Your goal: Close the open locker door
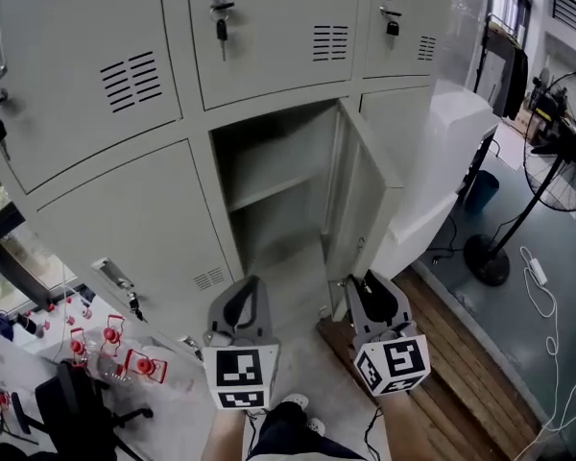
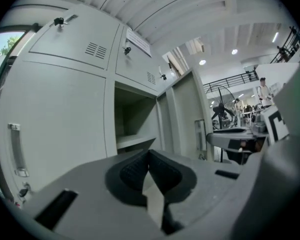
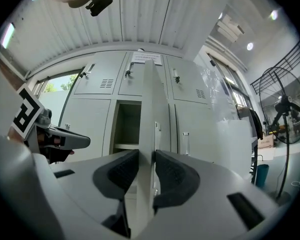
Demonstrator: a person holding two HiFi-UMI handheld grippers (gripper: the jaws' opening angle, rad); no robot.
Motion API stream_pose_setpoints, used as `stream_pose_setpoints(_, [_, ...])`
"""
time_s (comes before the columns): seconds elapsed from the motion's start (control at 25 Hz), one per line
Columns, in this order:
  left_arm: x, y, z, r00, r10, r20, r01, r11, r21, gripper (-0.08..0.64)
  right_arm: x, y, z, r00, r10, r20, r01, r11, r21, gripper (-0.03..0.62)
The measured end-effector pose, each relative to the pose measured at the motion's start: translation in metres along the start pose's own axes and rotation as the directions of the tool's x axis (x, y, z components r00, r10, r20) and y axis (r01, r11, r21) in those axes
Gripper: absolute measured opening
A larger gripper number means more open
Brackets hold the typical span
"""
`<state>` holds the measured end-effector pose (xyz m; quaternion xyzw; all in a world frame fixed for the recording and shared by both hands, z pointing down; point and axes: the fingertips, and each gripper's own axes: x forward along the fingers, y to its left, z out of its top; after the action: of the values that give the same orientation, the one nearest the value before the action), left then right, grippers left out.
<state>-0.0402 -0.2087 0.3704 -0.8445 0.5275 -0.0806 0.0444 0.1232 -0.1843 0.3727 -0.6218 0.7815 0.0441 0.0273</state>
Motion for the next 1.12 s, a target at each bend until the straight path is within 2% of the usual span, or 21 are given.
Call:
stream_pose_setpoints(0.28, [-0.021,0.028,-0.006,0.996,0.084,-0.021,-0.085,0.996,-0.002,0.003,0.012,0.027,0.001,0.999,0.030,0.016,-0.030,0.999,-0.015,0.120])
stream_pose_setpoints(0.72, [-0.028,0.069,-0.005,0.989,0.148,-0.014,-0.147,0.989,0.013,0.003,0.049,0.083,-0.001,0.989,0.143,0.023,-0.142,0.988,-0.052,0.110])
stream_pose_setpoints(1.12, [-0.028,0.109,-0.010,0.979,0.203,-0.019,-0.203,0.979,0.003,0.003,0.086,0.113,-0.003,0.985,0.173,0.027,-0.171,0.984,-0.043,0.097])
